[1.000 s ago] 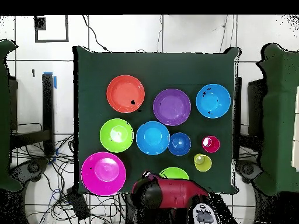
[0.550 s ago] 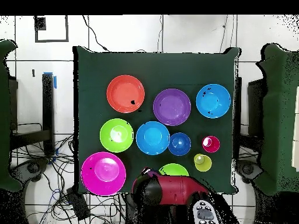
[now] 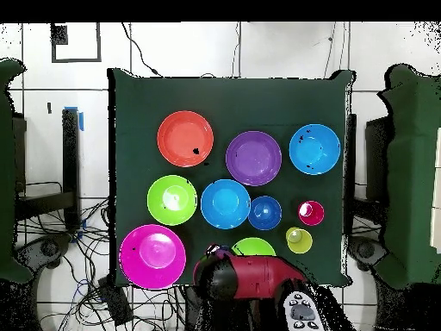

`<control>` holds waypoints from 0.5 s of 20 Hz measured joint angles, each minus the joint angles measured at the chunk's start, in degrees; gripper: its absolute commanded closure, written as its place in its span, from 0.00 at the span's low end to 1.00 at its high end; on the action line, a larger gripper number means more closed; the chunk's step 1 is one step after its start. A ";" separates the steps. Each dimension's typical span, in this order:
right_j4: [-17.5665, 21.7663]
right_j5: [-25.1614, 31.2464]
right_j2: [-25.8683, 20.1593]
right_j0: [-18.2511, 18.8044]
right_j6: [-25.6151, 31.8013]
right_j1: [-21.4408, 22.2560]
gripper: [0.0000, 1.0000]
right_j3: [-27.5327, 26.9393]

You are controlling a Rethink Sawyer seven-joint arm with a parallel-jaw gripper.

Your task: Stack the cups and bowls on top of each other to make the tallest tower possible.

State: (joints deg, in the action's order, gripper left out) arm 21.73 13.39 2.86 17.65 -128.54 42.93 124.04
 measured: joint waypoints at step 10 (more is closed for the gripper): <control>0.01 1.98 -0.67 1.62 0.00 1.24 1.00 -0.40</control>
State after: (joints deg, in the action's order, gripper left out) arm 21.74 15.37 2.19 19.28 -128.54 44.17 123.64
